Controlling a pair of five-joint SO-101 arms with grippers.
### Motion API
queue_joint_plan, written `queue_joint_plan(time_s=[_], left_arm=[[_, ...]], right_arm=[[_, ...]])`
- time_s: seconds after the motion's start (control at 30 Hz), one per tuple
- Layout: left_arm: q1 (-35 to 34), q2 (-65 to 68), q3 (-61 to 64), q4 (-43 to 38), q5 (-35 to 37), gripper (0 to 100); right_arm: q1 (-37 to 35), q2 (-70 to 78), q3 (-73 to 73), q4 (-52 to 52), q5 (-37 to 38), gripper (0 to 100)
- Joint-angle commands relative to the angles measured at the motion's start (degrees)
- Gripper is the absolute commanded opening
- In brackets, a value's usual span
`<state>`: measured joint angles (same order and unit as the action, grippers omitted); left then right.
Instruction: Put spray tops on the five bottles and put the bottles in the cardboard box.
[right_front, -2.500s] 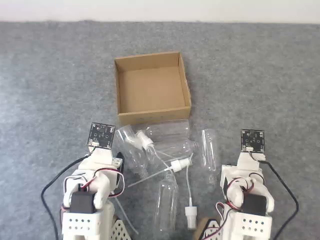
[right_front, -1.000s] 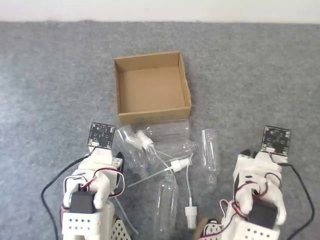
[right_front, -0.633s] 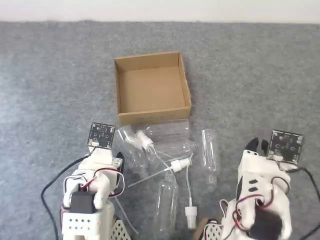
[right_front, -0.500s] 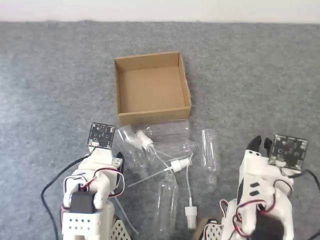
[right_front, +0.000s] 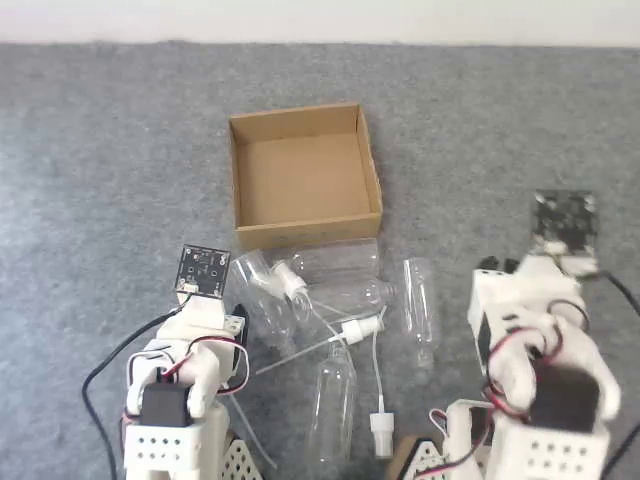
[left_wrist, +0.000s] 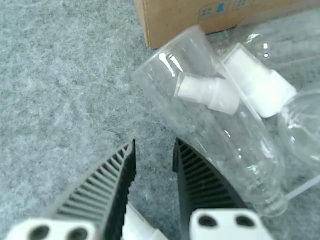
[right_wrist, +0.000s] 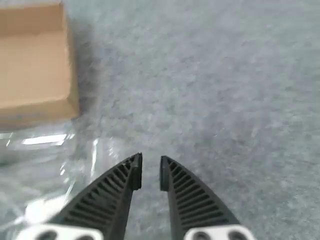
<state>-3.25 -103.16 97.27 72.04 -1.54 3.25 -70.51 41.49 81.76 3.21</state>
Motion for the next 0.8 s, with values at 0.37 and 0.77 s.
queue_joint_plan(time_s=[0.37, 0.77], left_arm=[[0.0, -1.05, -0.75, 0.18, -0.26, 12], [0.0, -1.05, -0.75, 0.18, -0.26, 12]], right_arm=[[-18.15, 20.97, -3.69, 0.57, 0.0, 21.8], [-18.77, 35.47, -3.43, -10.24, 0.0, 25.4]])
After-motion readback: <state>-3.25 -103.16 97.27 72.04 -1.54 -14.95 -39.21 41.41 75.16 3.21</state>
